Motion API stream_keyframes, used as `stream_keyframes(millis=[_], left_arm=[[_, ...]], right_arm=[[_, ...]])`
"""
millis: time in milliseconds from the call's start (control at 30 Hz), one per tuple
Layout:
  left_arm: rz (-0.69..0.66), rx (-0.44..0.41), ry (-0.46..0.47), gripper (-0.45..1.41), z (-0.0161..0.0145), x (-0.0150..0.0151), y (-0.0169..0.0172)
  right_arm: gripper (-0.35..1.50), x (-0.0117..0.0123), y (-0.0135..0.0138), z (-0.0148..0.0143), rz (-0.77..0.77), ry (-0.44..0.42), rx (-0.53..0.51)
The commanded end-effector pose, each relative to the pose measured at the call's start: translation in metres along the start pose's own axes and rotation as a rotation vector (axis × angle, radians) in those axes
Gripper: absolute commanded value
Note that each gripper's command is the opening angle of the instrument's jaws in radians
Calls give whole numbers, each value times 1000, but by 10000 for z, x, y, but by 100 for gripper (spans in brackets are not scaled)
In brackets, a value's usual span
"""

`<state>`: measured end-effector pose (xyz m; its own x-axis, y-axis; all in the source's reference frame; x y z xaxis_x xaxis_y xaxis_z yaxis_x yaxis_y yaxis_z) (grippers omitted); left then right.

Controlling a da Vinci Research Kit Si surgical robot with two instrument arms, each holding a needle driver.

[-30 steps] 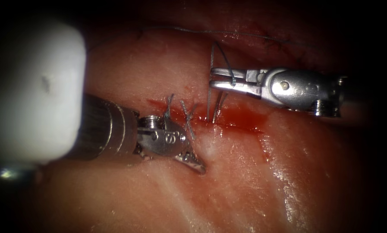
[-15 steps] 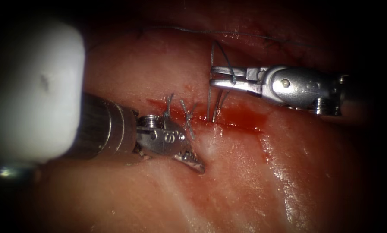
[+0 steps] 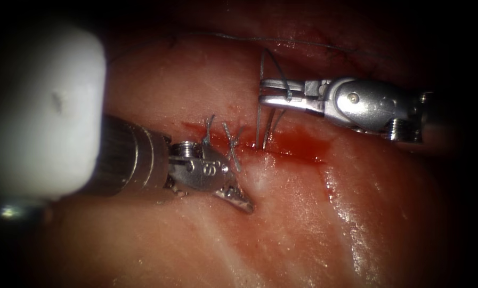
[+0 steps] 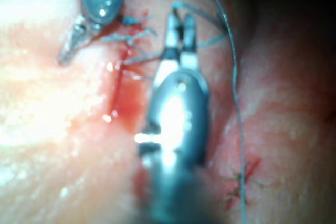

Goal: Wound Closure

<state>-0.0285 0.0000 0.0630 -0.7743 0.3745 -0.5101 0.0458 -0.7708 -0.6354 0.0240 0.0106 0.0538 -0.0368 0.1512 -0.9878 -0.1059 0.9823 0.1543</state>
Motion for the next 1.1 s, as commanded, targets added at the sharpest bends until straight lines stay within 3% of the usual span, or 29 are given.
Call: stream_keyframes(millis=[33,467,867,1100], left_arm=[[-2,-2,0,-28,10,-2,1],[-2,-2,0,-28,10,-2,1],[-1,-3,0,-28,10,-3,1],[-1,-1,-1,-28,8,-4,2]], right_arm=[[-35,-7,-1,7,1,3,2],[-35,-3,4,7,66,4,2],[-35,-7,10,8,349,-4,16],[-35,-16,4,8,412,2,34]])
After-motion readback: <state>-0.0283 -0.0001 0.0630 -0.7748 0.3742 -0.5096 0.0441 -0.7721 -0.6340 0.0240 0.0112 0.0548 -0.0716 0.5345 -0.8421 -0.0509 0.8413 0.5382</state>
